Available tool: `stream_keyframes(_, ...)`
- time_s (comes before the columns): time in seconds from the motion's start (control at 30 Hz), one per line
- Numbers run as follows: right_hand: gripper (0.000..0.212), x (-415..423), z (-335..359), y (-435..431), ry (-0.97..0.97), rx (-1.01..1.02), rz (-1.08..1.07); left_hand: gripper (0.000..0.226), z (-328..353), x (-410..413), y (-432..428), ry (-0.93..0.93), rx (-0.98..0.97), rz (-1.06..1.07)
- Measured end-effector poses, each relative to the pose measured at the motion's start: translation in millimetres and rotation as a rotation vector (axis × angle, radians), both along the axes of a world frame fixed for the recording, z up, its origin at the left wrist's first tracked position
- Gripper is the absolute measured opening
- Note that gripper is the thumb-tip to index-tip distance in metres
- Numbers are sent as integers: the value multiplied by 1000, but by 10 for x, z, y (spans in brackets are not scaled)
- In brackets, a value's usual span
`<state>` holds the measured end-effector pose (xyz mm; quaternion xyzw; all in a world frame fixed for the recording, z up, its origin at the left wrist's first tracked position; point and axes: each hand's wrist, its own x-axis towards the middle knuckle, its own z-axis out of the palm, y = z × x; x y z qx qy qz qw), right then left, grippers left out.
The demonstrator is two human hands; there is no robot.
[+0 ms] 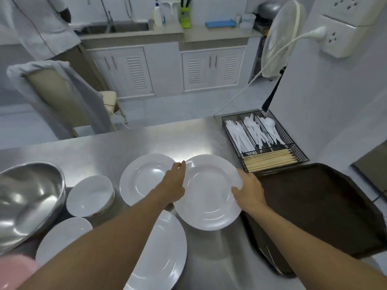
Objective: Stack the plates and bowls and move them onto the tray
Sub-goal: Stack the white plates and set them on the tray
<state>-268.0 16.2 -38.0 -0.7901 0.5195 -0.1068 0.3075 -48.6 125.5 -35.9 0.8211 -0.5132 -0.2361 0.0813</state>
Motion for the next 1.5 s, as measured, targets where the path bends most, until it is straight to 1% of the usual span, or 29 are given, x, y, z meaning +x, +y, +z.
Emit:
stream_keyframes(0.2, 45, 567, -82, -112, -21, 42, 137, 85, -25, 393, 134, 28, 16, 171)
stream_keyframes(0.37, 40, 997, -189, -168, -22, 56, 220, 84, -83, 714, 224, 13, 44, 281)
stream_keyframes(0.6, 48, 1565, -329, -173, 0, 111, 297, 84, -218, 1115, 380, -10, 73, 397)
stream_keyframes(0.7, 47, 1751, -368, -141, 7, 149, 318, 83, -291, 1240, 455, 11, 67, 442)
stream_keyframes(1.03, 41, 2099, -538, -89, 24, 238, 329, 85, -447, 1431, 546, 17, 114, 502)
stream_keyframes(1.17, 48, 2146, -560, -98, 23, 278, 317, 84, -487, 1489, 556, 23, 129, 492)
stream_keyframes(1.27, 52, 2171, -593, -104, 2, 303, 299, 82, -514, 1518, 567, 44, 111, 493)
stream_keyframes(1.37, 52, 2175, -615, -117, -25, 316, 283, 74, -529, 1520, 588, 58, 90, 489)
stream_keyframes(1.5, 51, 2126, -594, -159, -61, 284, 250, 74, -503, 1496, 563, 48, 46, 479)
